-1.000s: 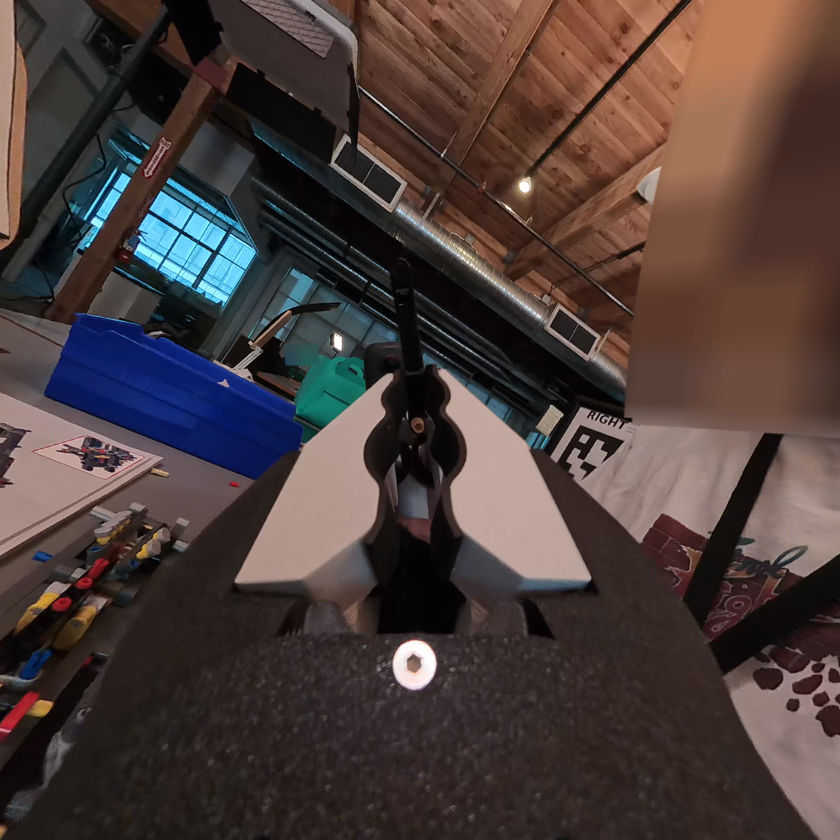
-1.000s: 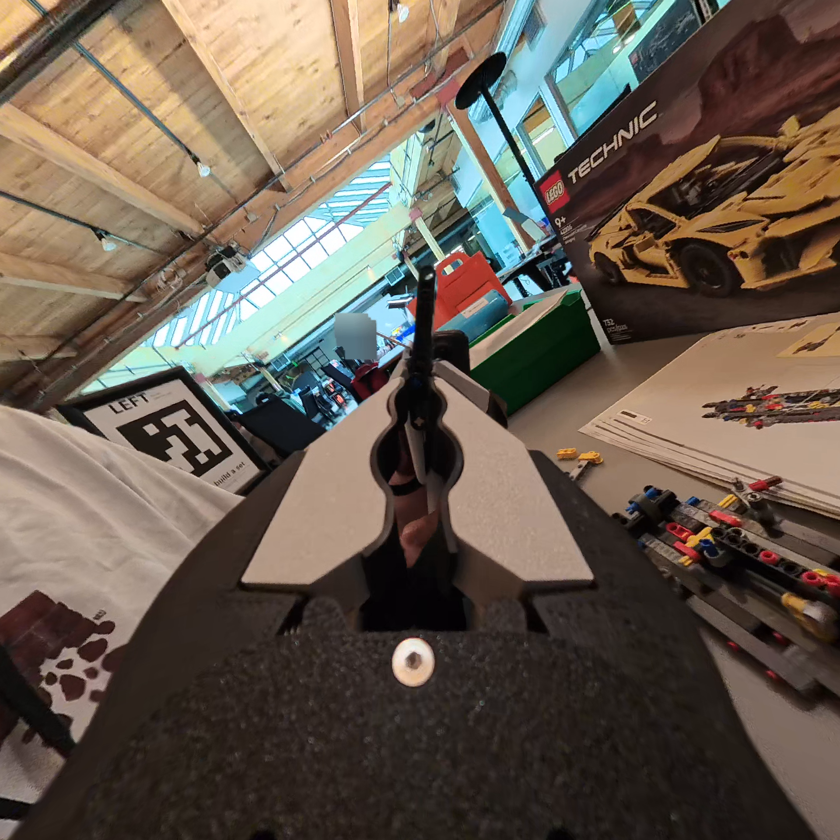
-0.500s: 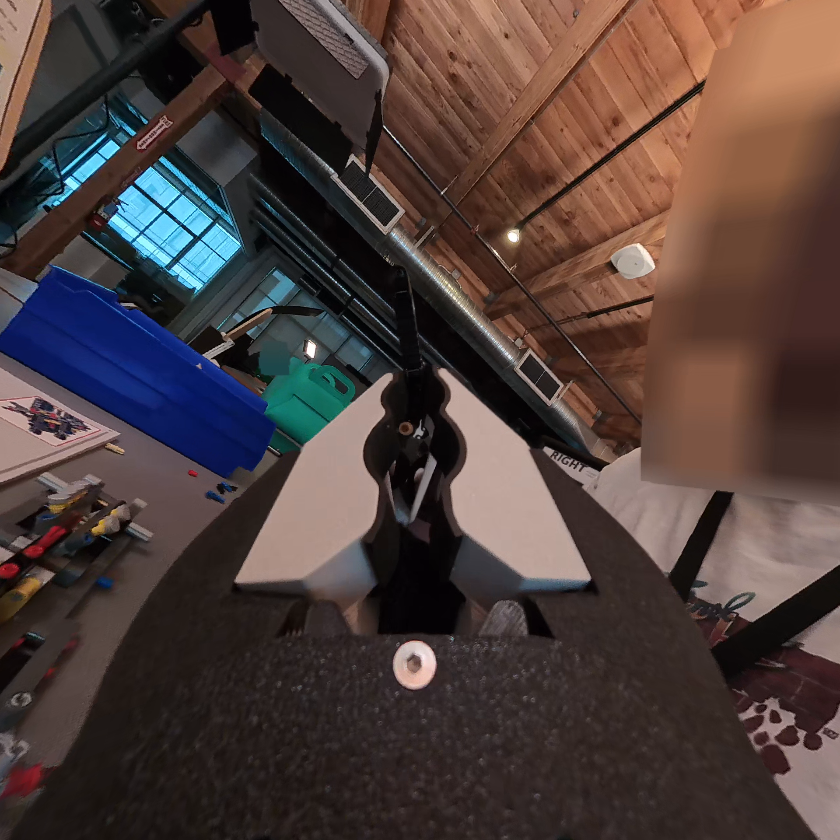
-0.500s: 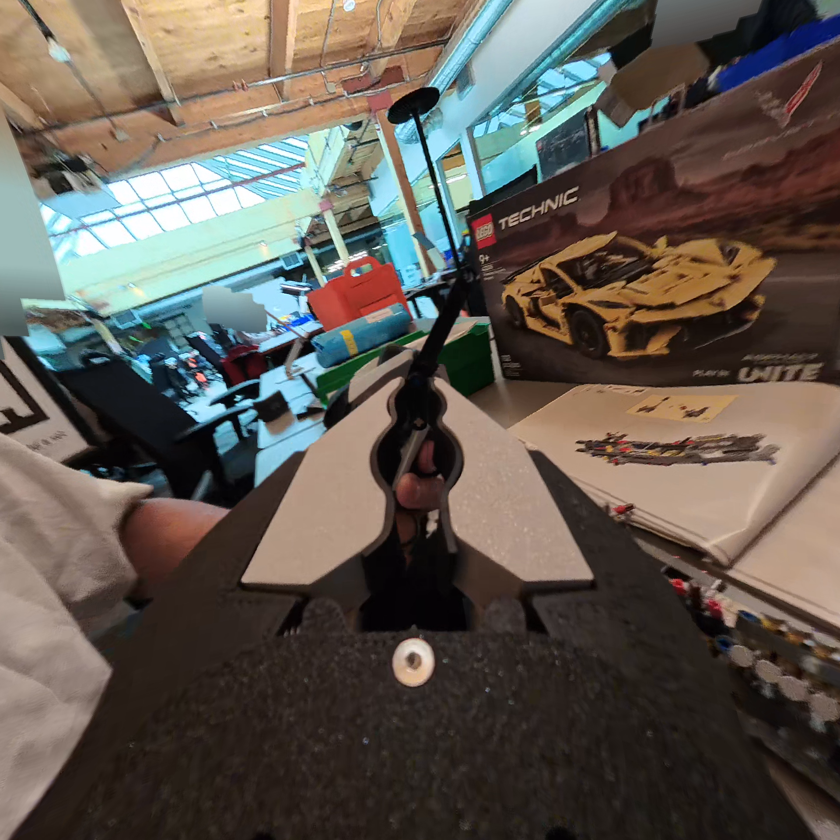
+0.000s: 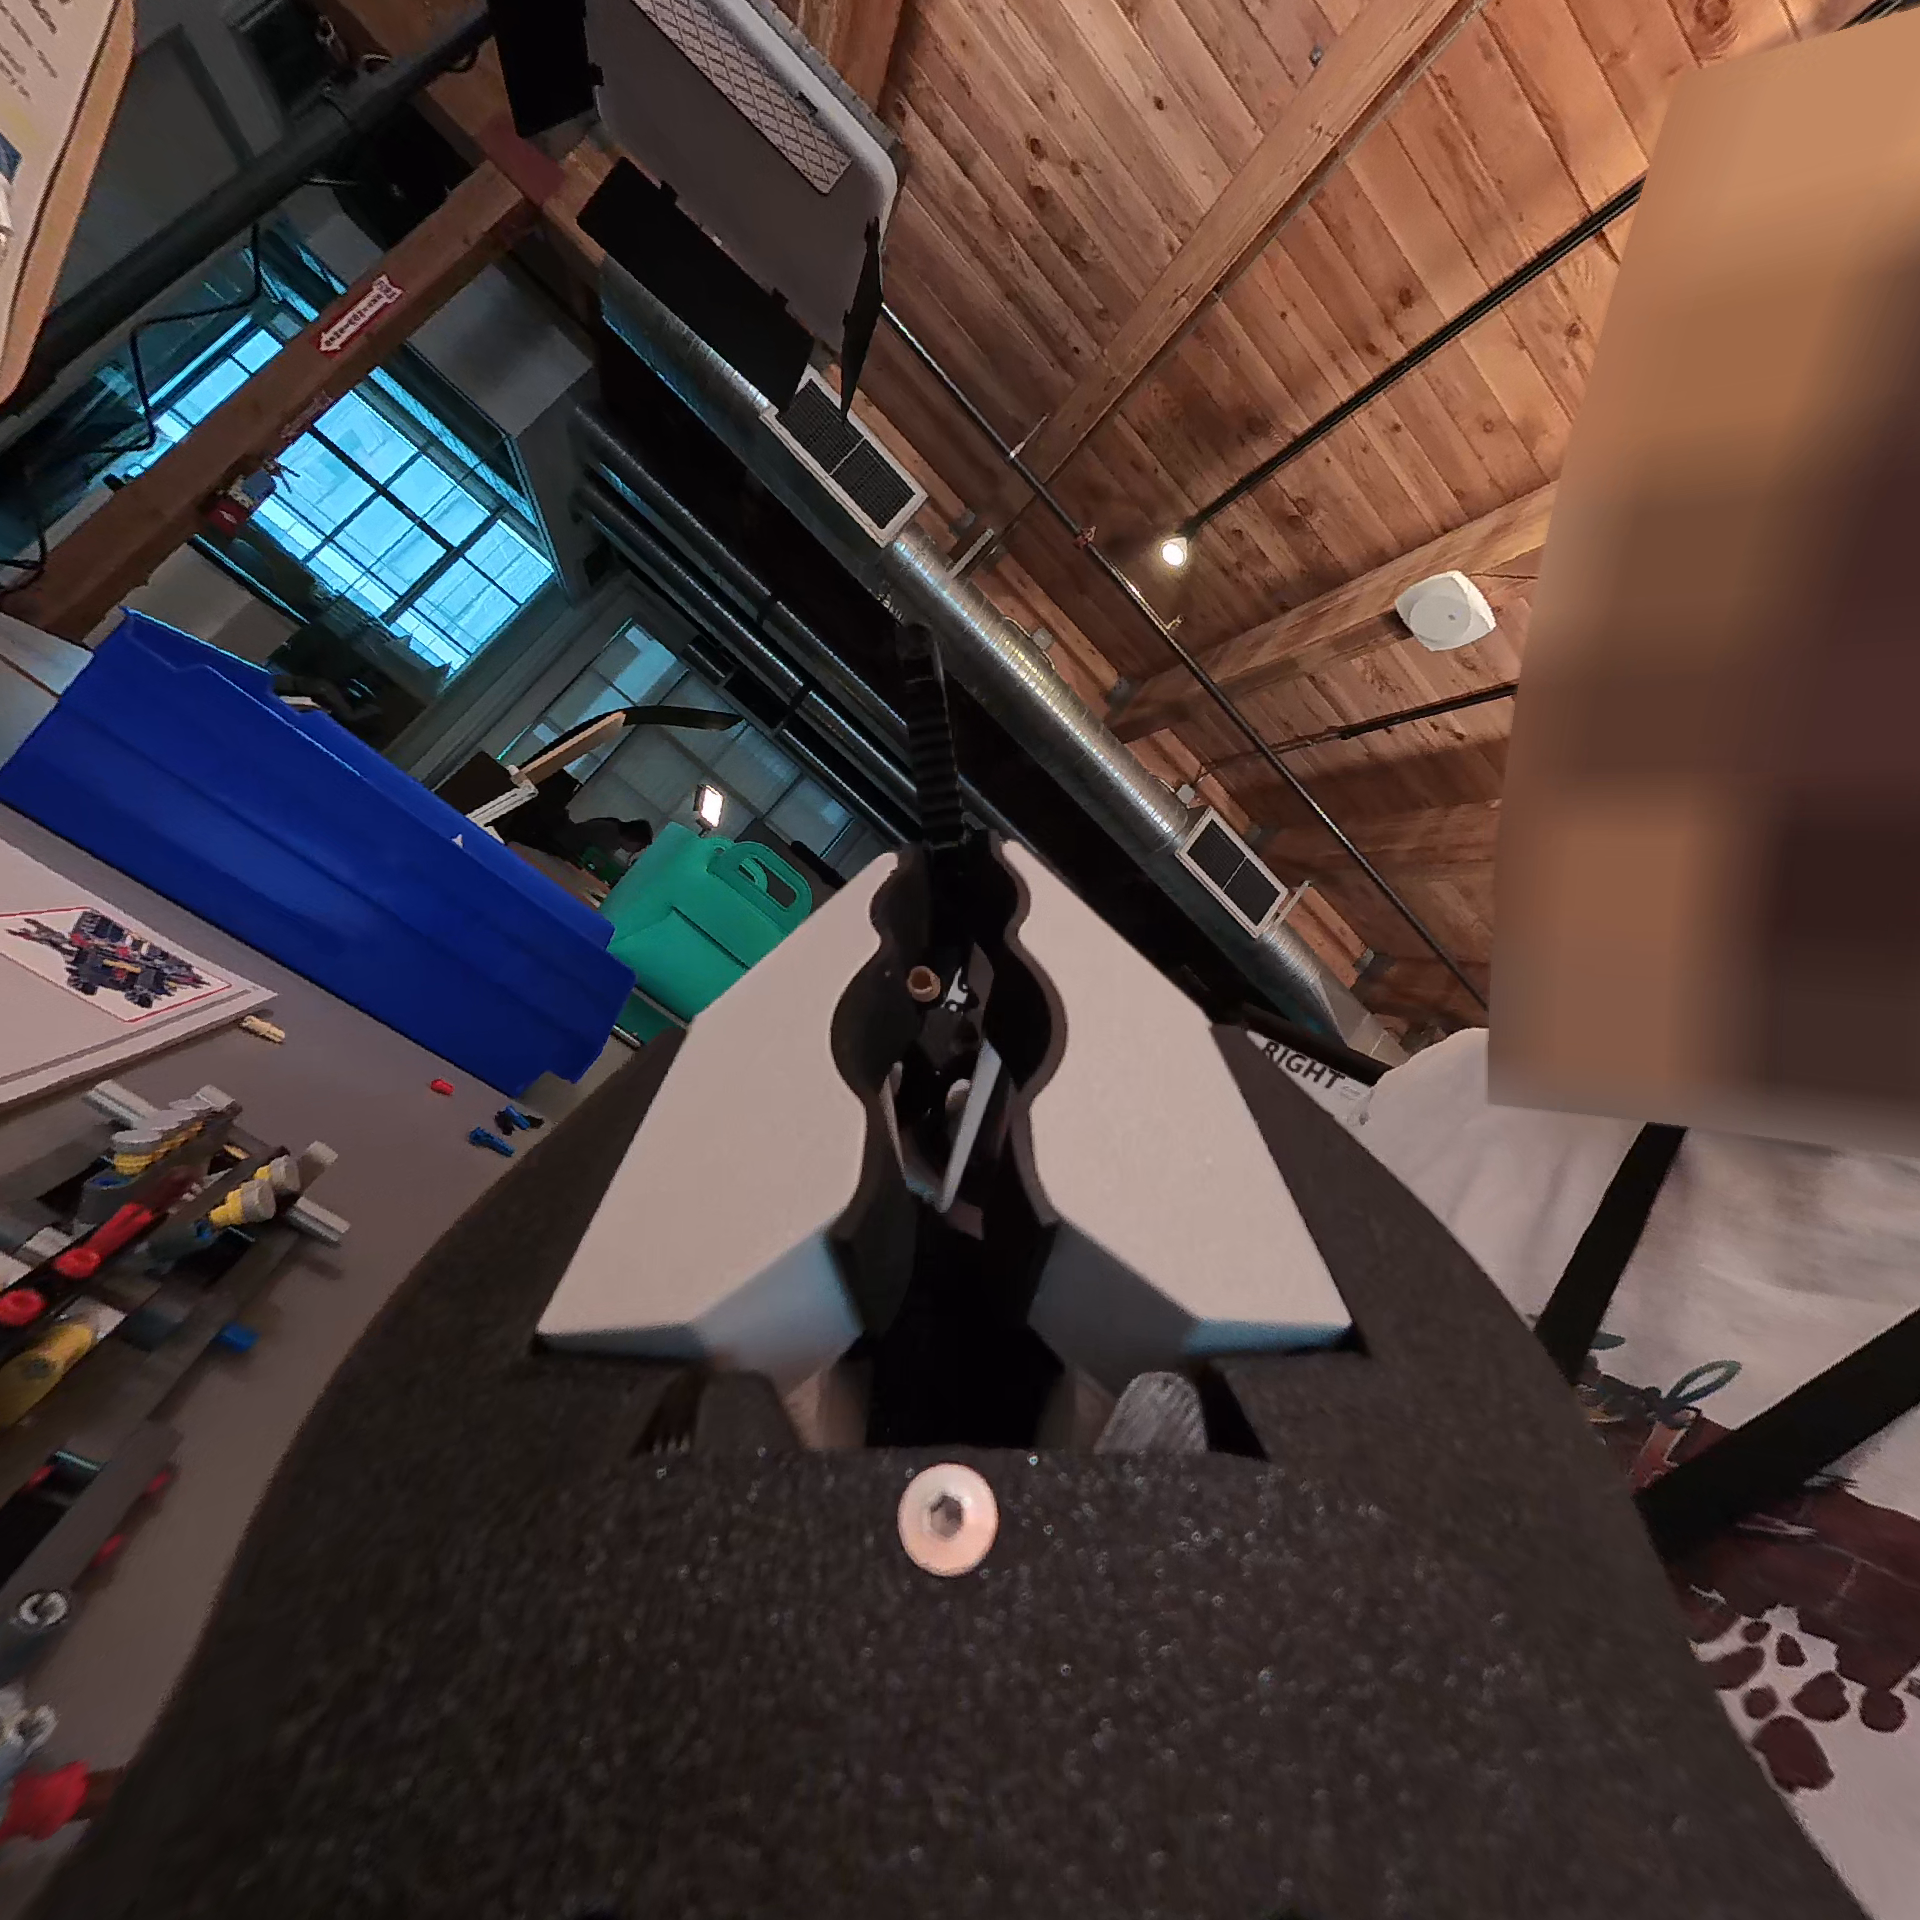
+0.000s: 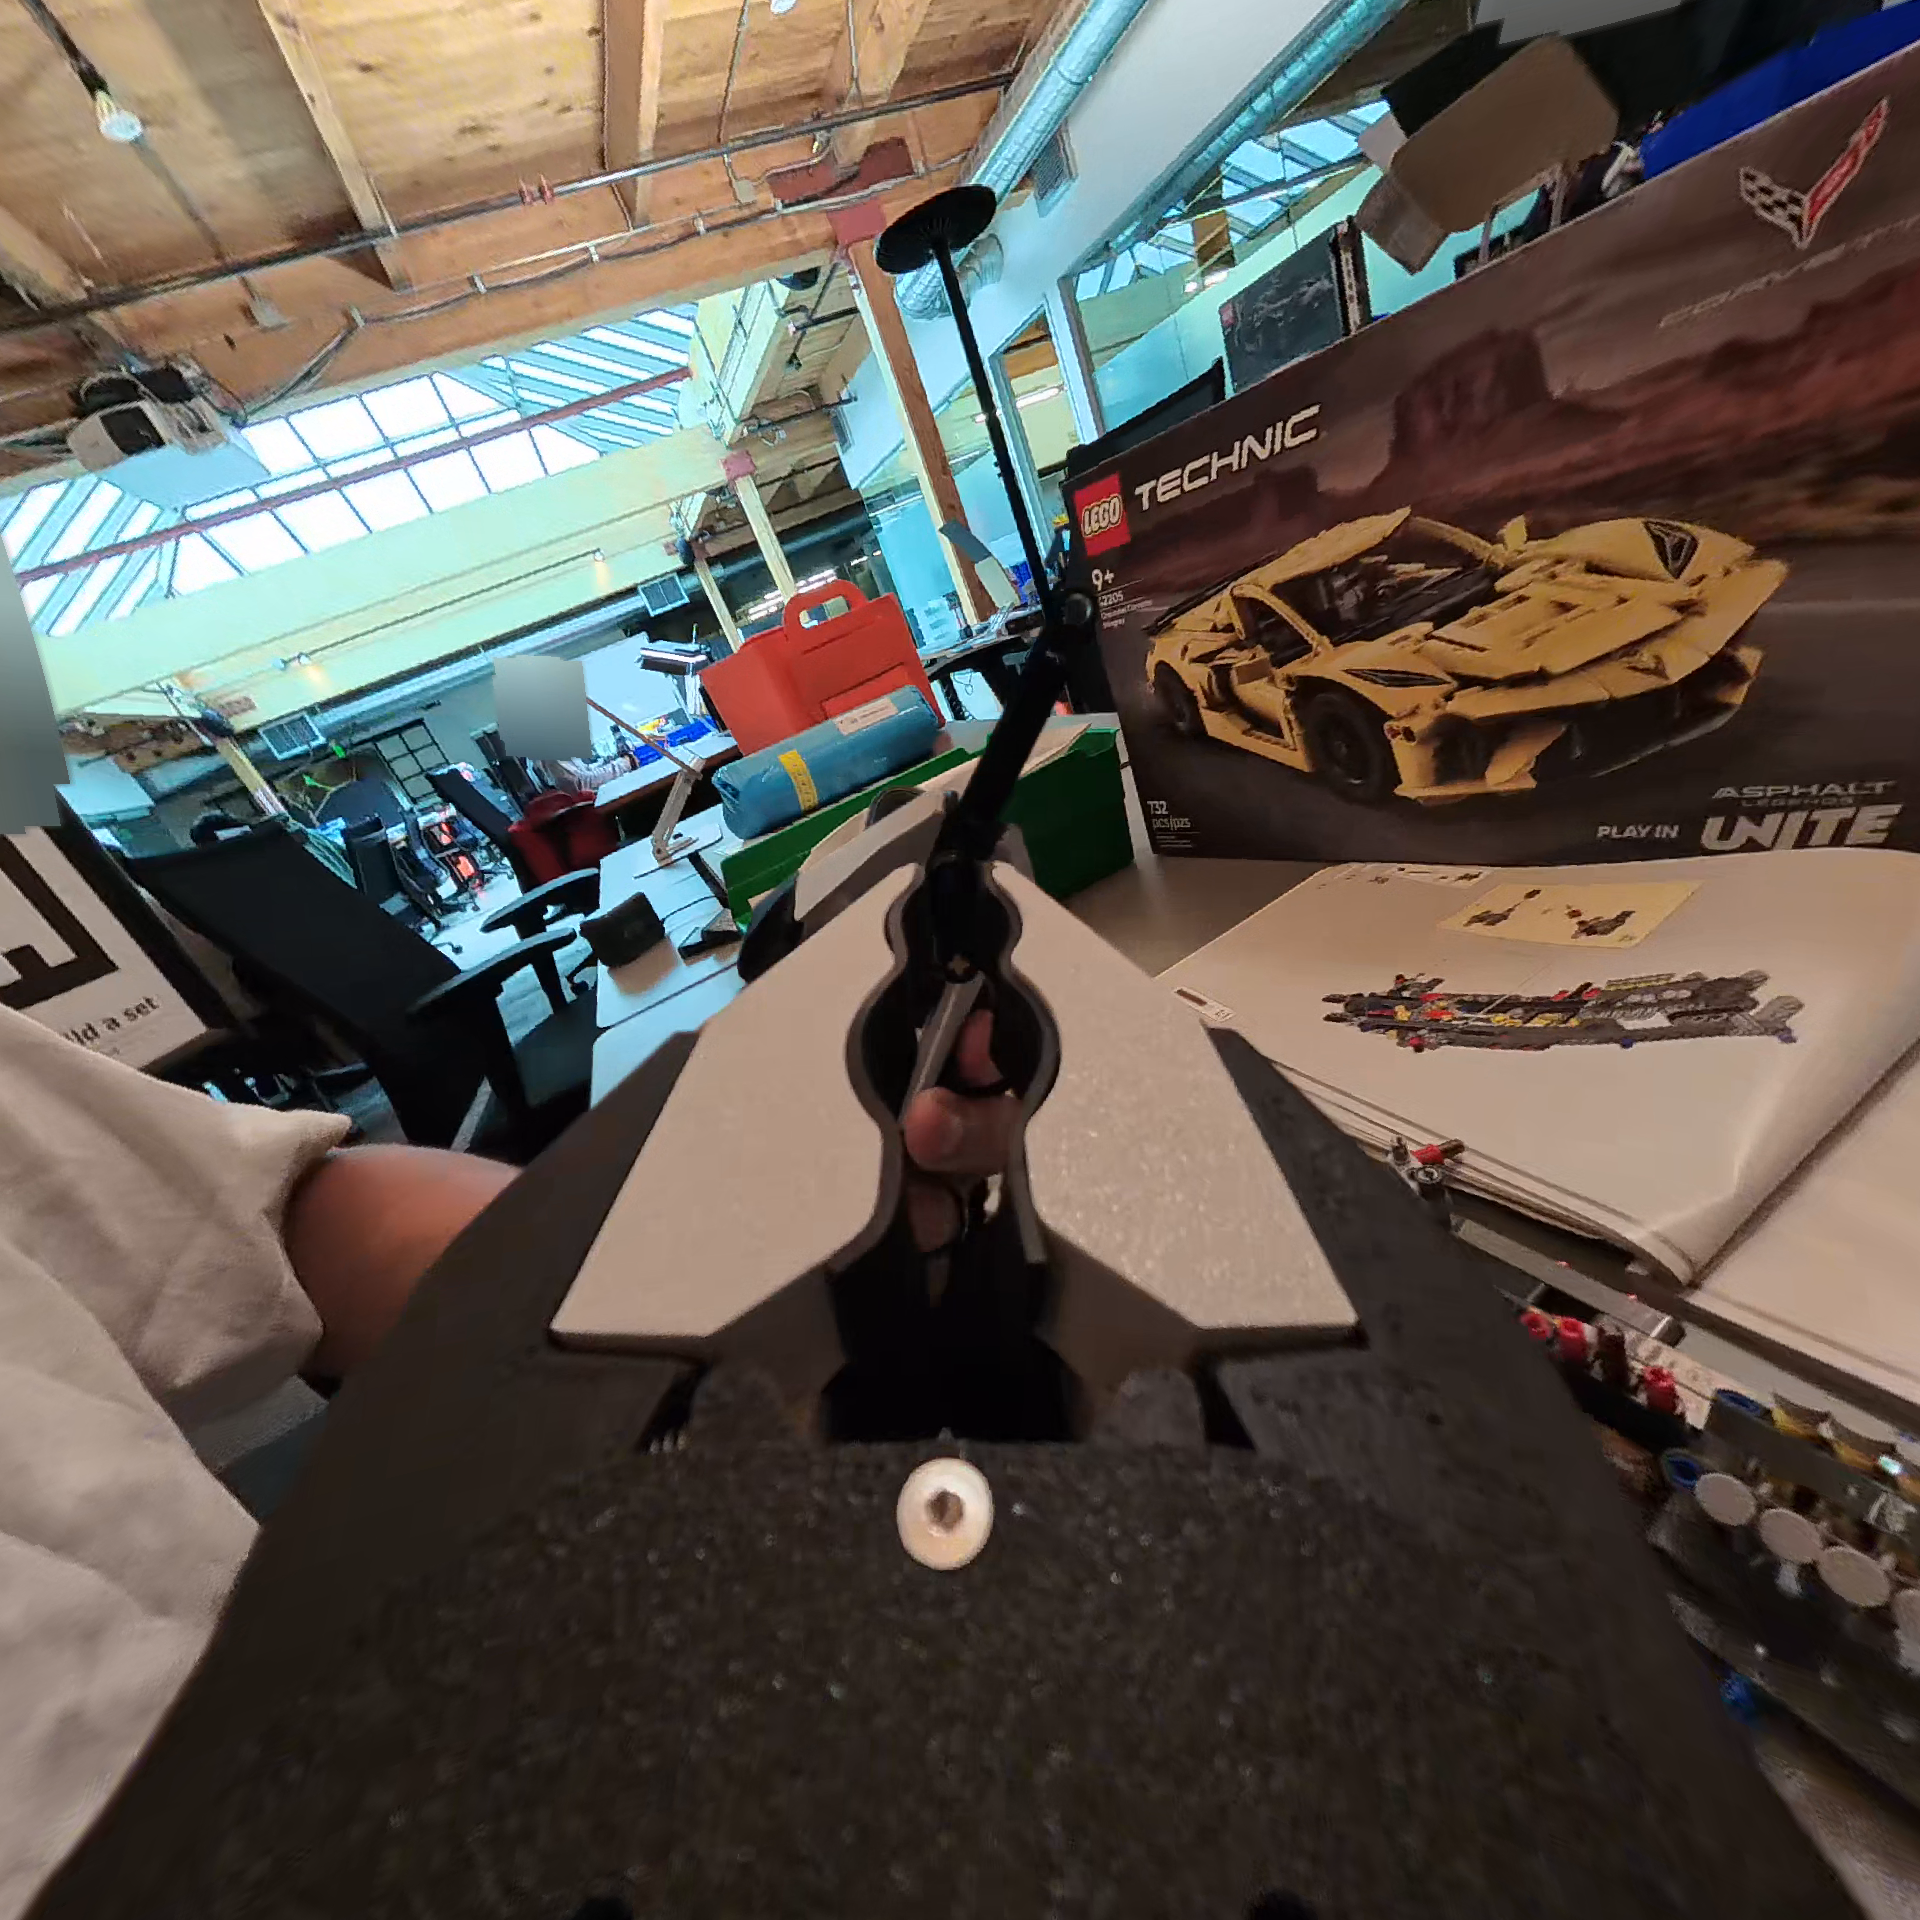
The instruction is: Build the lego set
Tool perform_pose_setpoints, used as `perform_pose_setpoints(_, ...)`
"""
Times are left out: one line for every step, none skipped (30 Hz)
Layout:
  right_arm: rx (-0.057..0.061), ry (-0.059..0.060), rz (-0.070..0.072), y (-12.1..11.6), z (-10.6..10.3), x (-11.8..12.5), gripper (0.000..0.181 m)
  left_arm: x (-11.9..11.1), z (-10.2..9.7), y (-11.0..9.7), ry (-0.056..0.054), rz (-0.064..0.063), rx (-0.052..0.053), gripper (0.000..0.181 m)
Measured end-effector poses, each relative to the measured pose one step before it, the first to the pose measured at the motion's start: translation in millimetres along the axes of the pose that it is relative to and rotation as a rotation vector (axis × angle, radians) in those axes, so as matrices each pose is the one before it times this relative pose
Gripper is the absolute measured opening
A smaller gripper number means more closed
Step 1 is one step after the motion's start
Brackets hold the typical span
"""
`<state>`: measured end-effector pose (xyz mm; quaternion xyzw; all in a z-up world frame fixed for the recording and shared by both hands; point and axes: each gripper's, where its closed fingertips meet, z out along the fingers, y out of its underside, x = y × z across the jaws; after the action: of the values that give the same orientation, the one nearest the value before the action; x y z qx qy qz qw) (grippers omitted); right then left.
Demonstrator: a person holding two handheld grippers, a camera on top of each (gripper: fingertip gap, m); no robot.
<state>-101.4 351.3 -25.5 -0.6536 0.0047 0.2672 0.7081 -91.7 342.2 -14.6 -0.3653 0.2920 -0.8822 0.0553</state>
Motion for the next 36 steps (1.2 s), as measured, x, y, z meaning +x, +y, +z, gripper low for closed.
perform_pose_setpoints(0.0081, 0.0025, 0.0185, -0.33, 0.05, -0.19, 0.006, 0.11, 0.41, 0.28, -0.0014, 0.0042, -0.0013, 0.007)
perform_pose_setpoints(0.0070, 0.0046, 0.0229, -0.03, 0.02, 0.50, 0.007, -0.44, 0.34, 0.15, -0.0033, 0.0005, 0.0012, 0.007)
perform_pose_setpoints(0.0002, 0.0078, 0.0178, 0.75, 0.24, 0.91, 0.007, -0.94, -0.07, 0.22, -0.0044, 0.0005, 0.0005, 0.007)
perform_pose_setpoints(-0.0025, -0.0003, 0.0267, 0.47, 0.15, 0.31, 0.007, -0.49, -0.24, 0.35, -0.0030, 0.0027, -0.0014, 0.007)
perform_pose_setpoints(-0.0009, -0.0133, 0.0552, -0.09, -0.15, -0.58, 0.007, 0.27, 0.29, 0.45, -0.0022, 0.0091, -0.0037, 0.007)
perform_pose_setpoints(0.0044, -0.0198, 0.0707, -0.45, -0.28, -0.97, 0.007, 0.50, 0.71, 0.52, -0.0044, 0.0176, -0.0057, 0.007)
perform_pose_setpoints(0.0071, -0.0174, 0.0621, -0.36, -0.52, -0.18, 0.007, 0.04, 0.88, 0.51, -0.0071, 0.0199, -0.0063, 0.007)
perform_pose_setpoints(0.0055, -0.0212, 0.0664, -0.15, -0.61, -0.52, 0.007, 0.16, 0.75, 0.67, -0.0069, 0.0200, -0.0057, 0.007)
perform_pose_setpoints(0.0005, -0.0218, 0.0708, 0.09, -0.20, -0.51, 0.006, -0.08, 0.39, 0.65, -0.0085, 0.0213, -0.0071, 0.007)
perform_pose_setpoints(-0.0072, -0.0157, 0.0557, 0.68, -0.33, -0.01, 0.006, -0.42, 0.10, 0.76, -0.0113, 0.0235, -0.0113, 0.007)
perform_pose_setpoints(-0.0081, -0.0123, 0.0380, 0.38, -0.27, -0.18, 0.006, -0.23, 0.12, 0.68, -0.0107, 0.0259, -0.0106, 0.007)
perform_pose_setpoints(-0.0076, -0.0109, 0.0245, 0.03, -0.26, -0.81, 0.006, 0.46, 0.31, 0.33, -0.0054, 0.0198, -0.0088, 0.007)
perform_pose_setpoints(-0.0101, -0.0084, 0.0088, -0.02, -0.21, -0.73, 0.006, 0.41, 0.26, 0.16, -0.0055, 0.0184, -0.0095, 0.007)
perform_pose_setpoints(-0.0130, -0.0031, -0.0107, 0.15, -0.53, 0.35, 0.006, -0.41, 0.14, 0.50, -0.0088, 0.0135, -0.0094, 0.007)
perform_pose_setpoints(-0.0185, 0.0090, -0.0206, 0.56, -0.72, 1.90, 0.006, -1.59, -0.05, 1.29, -0.0115, 0.0043, -0.0104, 0.007)
perform_pose_setpoints(-0.0271, 0.0265, -0.0478, 1.56, -0.79, 3.41, 0.006, -2.58, 0.05, 2.15, -0.0164, 0.0001, -0.0111, 0.007)
perform_pose_setpoints(-0.0241, 0.0416, -0.0958, 1.31, -0.40, 3.80, 0.007, -2.67, 0.36, 1.78, -0.0158, -0.0027, -0.0013, 0.007)
perform_pose_setpoints(-0.0197, 0.0318, -0.0843, 0.96, 0.49, 2.01, 0.007, -1.35, 0.38, 0.83, -0.0010, -0.0146, 0.0018, 0.007)
perform_pose_setpoints(-0.0189, 0.0156, -0.0292, 0.75, 0.61, 1.24, 0.007, -0.82, -0.28, 0.02, 0.0069, -0.0188, 0.0001, 0.007)
perform_pose_setpoints(-0.0084, -0.0025, 0.0055, -0.02, 0.52, 0.44, 0.007, -0.55, -0.16, -0.28, 0.0033, -0.0108, 0.0009, 0.007)
perform_pose_setpoints(0.0018, -0.0115, 0.0147, -0.21, -0.35, 0.44, 0.007, -0.70, 0.25, 0.19, -0.0035, -0.0025, -0.0011, 0.007)
perform_pose_setpoints(0.0086, -0.0125, 0.0177, 0.25, -0.88, 1.01, 0.007, -1.06, 0.43, 0.90, -0.0054, -0.0034, -0.0060, 0.007)
perform_pose_setpoints(0.0092, -0.0128, 0.0207, 0.81, -0.95, 1.46, 0.007, -1.62, 0.07, 1.18, -0.0044, -0.0089, -0.0090, 0.007)
perform_pose_setpoints(-0.0034, -0.0137, 0.0168, 1.37, -1.31, 1.98, 0.007, -2.18, -0.23, 1.64, -0.0069, -0.0120, -0.0148, 0.007)
perform_pose_setpoints(-0.0173, -0.0029, 0.0091, 1.77, -1.79, 3.72, 0.006, -3.71, -0.37, 2.06, -0.0140, -0.0142, -0.0245, 0.007)
perform_pose_setpoints(-0.0228, 0.0041, -0.0051, 1.58, -2.22, 4.28, 0.007, -4.12, -0.81, 2.24, -0.0122, -0.0204, -0.0281, 0.006)
perform_pose_setpoints(-0.0213, 0.0105, -0.0215, 0.49, -2.65, 4.02, 0.007, -3.70, -0.77, 2.37, -0.0095, -0.0231, -0.0280, 0.007)
perform_pose_setpoints(-0.0301, 0.0072, -0.0292, 1.86, -1.77, 2.49, 0.006, -2.43, -0.42, 3.00, -0.0080, -0.0136, -0.0245, 0.006)
perform_pose_setpoints(-0.0409, 0.0019, -0.0220, 3.41, -0.95, 1.45, 0.007, -1.63, -0.51, 3.10, -0.0085, -0.0022, -0.0212, 0.006)
perform_pose_setpoints(-0.0385, -0.0077, -0.0135, 3.02, -0.83, -0.29, 0.007, -0.13, -0.81, 2.90, -0.0028, 0.0054, -0.0224, 0.006)
perform_pose_setpoints(-0.0265, -0.0047, -0.0126, 1.83, -0.83, -0.47, 0.007, 0.24, -0.85, 2.00, -0.0014, 0.0057, -0.0203, 0.006)
perform_pose_setpoints(-0.0195, 0.0000, -0.0140, 1.59, -0.38, 0.04, 0.007, 0.01, -0.53, 1.63, -0.0027, 0.0062, -0.0175, 0.006)
perform_pose_setpoints(-0.0132, -0.0006, -0.0070, 1.03, -0.40, 0.11, 0.007, -0.13, -0.26, 1.24, -0.0030, 0.0054, -0.0121, 0.006)
perform_pose_setpoints(0.0023, -0.0022, -0.0015, -0.66, -0.81, -0.06, 0.008, 0.44, -0.27, 0.25, 0.0005, 0.0016, -0.0028, 0.006)
perform_pose_setpoints(0.0144, -0.0093, 0.0052, -1.72, -0.95, -1.26, 0.007, 1.29, -0.36, -0.07, 0.0057, -0.0001, 0.0007, 0.006)
perform_pose_setpoints(0.0040, -0.0159, 0.0139, -0.10, -0.75, -1.94, 0.007, 1.63, -0.17, 0.89, 0.0064, 0.0027, -0.0067, 0.006)
